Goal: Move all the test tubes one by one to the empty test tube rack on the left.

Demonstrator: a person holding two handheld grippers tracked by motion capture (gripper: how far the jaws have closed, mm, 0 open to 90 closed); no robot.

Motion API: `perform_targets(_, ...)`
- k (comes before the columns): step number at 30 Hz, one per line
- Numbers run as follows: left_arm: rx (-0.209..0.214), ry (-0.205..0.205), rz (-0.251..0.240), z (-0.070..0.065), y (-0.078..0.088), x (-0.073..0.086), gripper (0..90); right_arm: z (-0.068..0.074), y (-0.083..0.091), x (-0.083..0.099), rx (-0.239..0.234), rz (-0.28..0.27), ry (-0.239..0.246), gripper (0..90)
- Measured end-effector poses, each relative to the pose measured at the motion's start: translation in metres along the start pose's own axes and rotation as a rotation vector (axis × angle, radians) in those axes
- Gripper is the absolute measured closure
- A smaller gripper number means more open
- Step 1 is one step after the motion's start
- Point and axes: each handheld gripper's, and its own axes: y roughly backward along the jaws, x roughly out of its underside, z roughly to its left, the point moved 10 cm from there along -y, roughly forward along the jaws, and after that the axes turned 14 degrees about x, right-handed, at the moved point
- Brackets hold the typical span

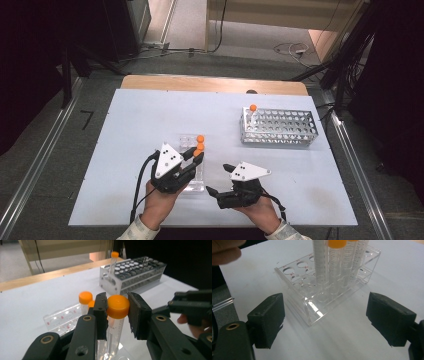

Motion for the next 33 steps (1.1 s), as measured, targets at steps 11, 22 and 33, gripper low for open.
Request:
perform_targets(11,-0.03,-0.003,0.046,0.001,-0.007,0.015,65.1,0.0,0.0,0.001,0.0,0.002,0.004,14.2)
perform_targets(22,-0.011,0.043,0.011,0.002,-0.003,0.01,33.1,-0.013,-0.001,0.0,0.055,-0.008,-0.008,14.5)
perform_targets(33,-0.05,0.06,-0.013,0.011,0.003,0.006,17.1,-0.082,-0.007,-0.015,0.282,-0.039,-0.117,21.8)
